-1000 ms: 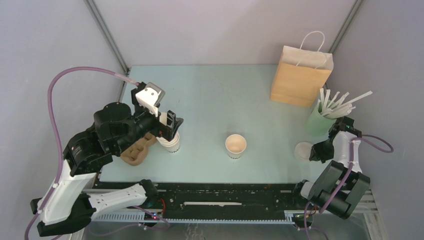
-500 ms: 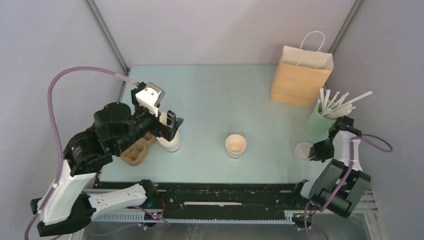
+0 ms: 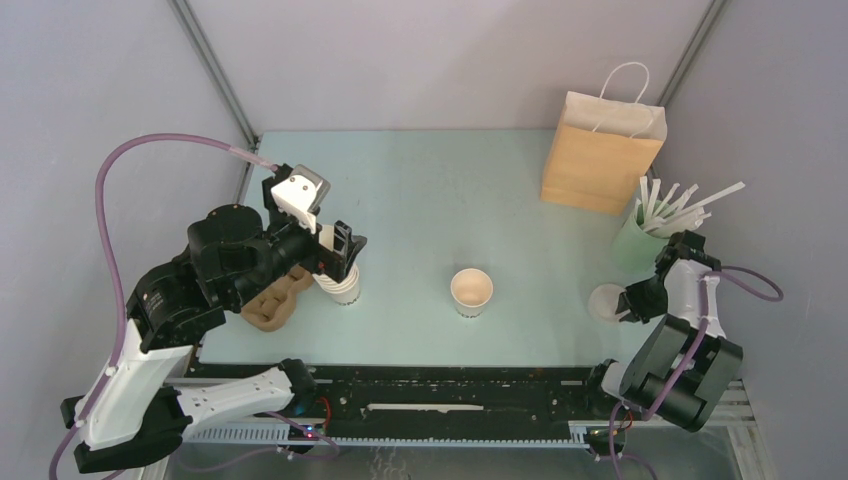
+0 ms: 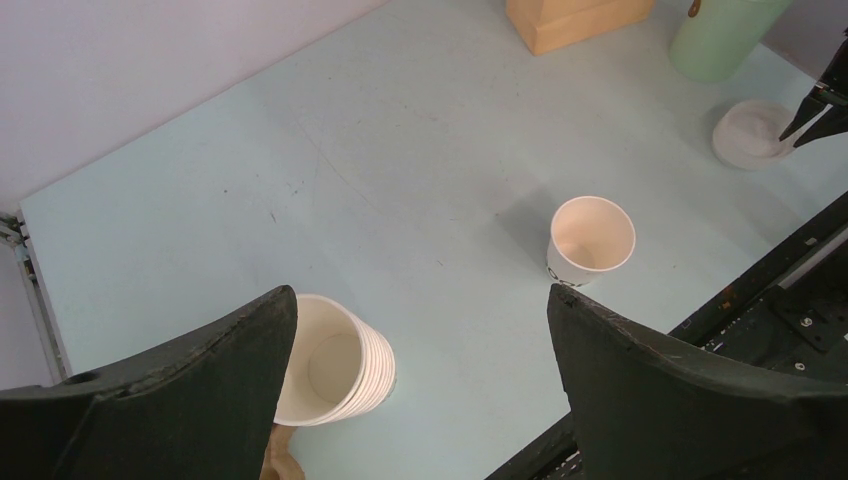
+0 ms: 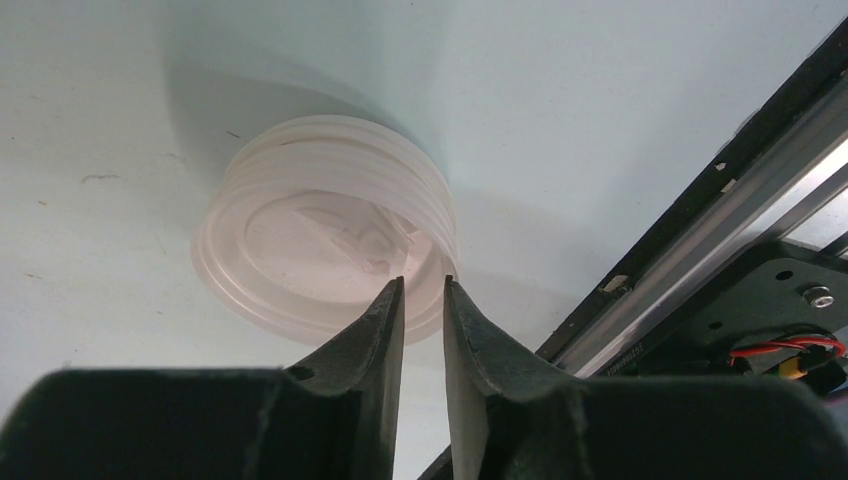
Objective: Pack the takeout coffee
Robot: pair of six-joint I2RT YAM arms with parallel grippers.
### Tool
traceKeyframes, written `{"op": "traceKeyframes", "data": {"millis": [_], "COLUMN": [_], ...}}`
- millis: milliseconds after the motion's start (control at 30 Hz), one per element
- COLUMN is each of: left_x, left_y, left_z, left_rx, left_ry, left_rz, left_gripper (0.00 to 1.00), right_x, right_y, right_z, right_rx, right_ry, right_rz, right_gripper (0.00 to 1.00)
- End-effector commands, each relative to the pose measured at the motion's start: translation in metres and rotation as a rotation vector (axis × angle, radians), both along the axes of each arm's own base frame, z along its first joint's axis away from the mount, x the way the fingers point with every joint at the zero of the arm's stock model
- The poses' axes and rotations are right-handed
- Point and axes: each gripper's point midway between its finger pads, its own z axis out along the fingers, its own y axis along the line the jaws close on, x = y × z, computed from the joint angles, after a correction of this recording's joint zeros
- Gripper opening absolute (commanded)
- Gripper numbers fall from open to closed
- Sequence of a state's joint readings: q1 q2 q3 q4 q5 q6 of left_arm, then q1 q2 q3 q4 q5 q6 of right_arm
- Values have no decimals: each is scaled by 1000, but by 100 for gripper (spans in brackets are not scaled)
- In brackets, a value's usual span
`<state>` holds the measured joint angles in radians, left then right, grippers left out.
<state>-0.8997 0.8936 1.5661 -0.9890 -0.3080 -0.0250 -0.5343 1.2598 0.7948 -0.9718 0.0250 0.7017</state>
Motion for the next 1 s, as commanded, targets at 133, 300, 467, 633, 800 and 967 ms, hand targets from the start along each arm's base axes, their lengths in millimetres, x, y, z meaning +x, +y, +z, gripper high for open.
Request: {"op": "traceKeyframes", "data": {"millis": [133,300,467,633,800,967], "left_x": [5,5,5,5,5,5], "left_y": [-2,-2,-2,-2,-2,-1], "left_z": [3,3,4,4,4,4], "left_rx": [-2,-2,-3,-1,-1,-1], "left_ry": [-28,-27,-28,-27,-27,-28], "left_rz": [0,-1,0,3,2,4], "left_gripper": [100,100,100,100,100,100], "right_x": [-13,-12,-6,-5,-8,-9], "right_y": [-4,-2,-1,0,0,1], "right_z": [4,0,-4,-3,0,1], "right_rx": [-38,-23,-11,-10,-11,-4], "right_ry": [10,2,-6,-15,-15,-20], "right_rz": [3,-1,-7,-8,-8,-11], "right_gripper": [31,31,29,20,21,22]}}
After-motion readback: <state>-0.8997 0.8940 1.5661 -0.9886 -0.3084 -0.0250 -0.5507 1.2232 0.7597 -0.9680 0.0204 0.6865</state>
